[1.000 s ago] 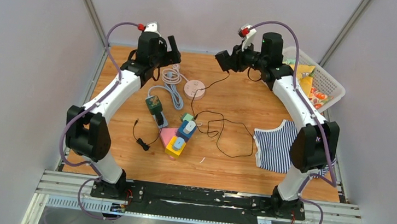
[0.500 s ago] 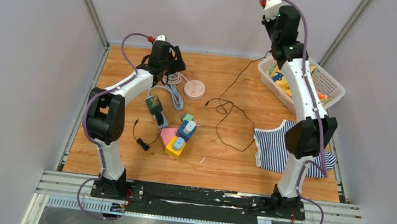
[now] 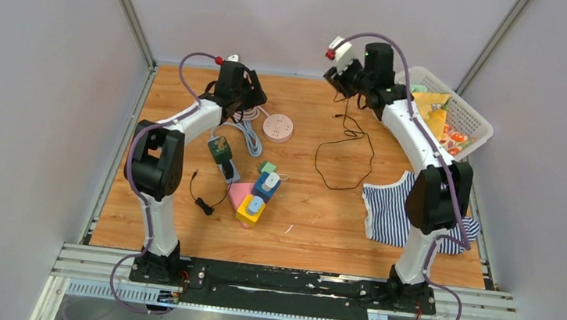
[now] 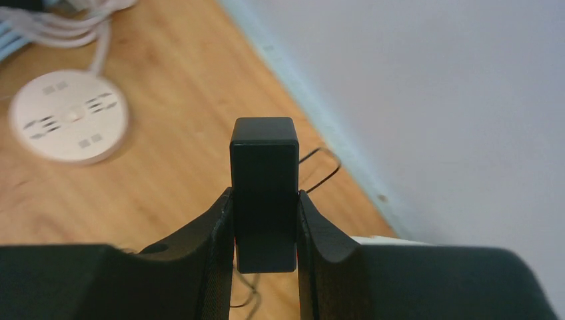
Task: Insert the plug
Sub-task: Move the socket to the center of the board.
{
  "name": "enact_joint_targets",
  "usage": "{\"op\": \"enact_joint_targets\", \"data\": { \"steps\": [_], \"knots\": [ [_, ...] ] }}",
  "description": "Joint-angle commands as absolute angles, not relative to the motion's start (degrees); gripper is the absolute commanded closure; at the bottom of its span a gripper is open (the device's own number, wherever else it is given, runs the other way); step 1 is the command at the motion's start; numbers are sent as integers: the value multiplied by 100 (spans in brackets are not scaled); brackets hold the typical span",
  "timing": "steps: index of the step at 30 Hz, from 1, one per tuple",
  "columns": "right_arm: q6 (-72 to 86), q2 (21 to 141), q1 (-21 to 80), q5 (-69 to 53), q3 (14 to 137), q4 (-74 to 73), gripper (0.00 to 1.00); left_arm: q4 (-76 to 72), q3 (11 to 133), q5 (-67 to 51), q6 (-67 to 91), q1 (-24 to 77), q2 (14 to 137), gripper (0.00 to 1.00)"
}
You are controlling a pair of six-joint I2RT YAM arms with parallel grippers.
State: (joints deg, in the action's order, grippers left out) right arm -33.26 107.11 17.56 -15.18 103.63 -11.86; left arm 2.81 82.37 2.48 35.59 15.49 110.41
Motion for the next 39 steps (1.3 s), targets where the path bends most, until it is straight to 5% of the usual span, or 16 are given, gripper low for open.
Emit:
{"op": "enact_joint_targets", "data": {
  "steps": [1, 15, 28, 39],
  "knots": [
    [-3584, 10680, 1960, -2889, 10081, -1386, 100, 208, 8107, -146, 3593, 1520, 11326, 33],
    [-4755, 11397, 2500, -2951, 10372, -2949, 100, 234, 8344, -1362, 3715, 1597, 11985, 51],
    [-4950, 11469, 2513, -2954, 10360, -3228, 100, 36, 8954, -2270, 3807, 2131, 12623, 52],
    [-5197, 11801, 2487, -2757, 10499, -3287, 100, 26, 9246, -1839, 4284, 1904, 12558, 44]
  ]
}}
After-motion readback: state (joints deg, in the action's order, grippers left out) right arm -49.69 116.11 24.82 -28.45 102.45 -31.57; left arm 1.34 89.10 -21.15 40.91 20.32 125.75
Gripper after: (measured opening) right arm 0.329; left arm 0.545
